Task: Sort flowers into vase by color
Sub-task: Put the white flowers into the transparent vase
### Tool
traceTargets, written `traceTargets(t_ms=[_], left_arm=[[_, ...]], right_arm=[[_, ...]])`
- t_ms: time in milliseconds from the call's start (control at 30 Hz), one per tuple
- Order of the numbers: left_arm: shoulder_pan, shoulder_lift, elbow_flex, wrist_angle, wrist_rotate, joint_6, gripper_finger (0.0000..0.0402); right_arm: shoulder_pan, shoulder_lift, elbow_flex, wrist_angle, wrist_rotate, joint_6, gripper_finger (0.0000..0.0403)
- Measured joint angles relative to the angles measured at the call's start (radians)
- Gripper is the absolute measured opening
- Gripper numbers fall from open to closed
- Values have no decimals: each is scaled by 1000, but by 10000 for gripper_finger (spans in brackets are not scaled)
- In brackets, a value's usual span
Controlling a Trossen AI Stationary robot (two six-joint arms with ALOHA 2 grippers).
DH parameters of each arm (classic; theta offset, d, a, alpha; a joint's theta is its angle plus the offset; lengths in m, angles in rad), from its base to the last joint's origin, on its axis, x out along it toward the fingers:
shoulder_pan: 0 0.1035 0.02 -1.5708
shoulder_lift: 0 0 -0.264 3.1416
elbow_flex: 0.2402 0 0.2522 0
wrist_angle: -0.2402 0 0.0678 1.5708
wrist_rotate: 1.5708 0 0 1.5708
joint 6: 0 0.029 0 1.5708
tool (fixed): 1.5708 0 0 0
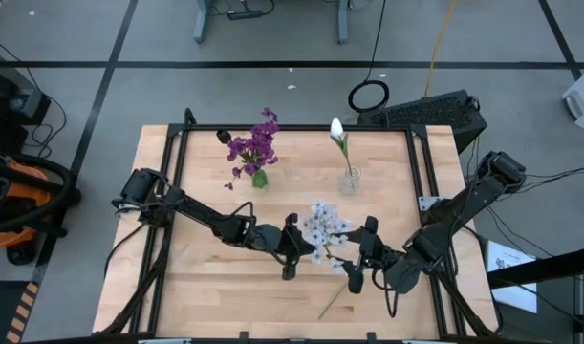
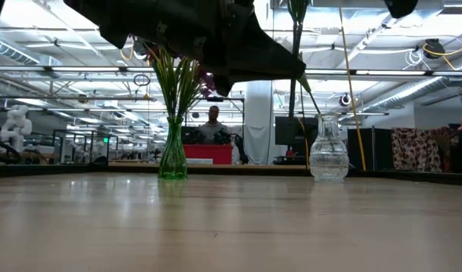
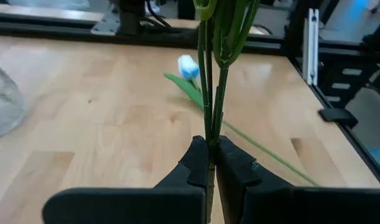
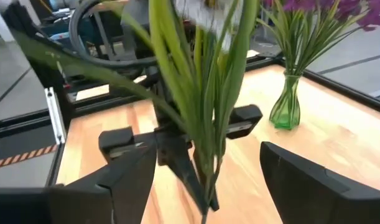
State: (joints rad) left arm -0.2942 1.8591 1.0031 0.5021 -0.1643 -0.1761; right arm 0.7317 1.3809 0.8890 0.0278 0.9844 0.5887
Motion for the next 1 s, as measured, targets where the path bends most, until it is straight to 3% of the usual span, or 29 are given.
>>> traceTargets(t_ms=[300, 533, 667, 800, 1000], left_arm=[[5, 0, 0, -51, 47, 2, 13], [5, 0, 0, -51, 57, 8, 13], [5, 0, 0, -61, 57, 8, 13], [5, 0, 0, -89, 57, 8, 19], [5, 0, 0, -96, 57, 8, 28]], right_arm=[[-57, 11, 0, 15, -28, -20, 274], [-115, 12, 0, 104, -178, -135, 274], [-129, 12, 0, 134, -177, -186, 270], [-131, 12, 0, 127, -176, -190, 241], [-130, 12, 0, 126, -176, -190, 154]])
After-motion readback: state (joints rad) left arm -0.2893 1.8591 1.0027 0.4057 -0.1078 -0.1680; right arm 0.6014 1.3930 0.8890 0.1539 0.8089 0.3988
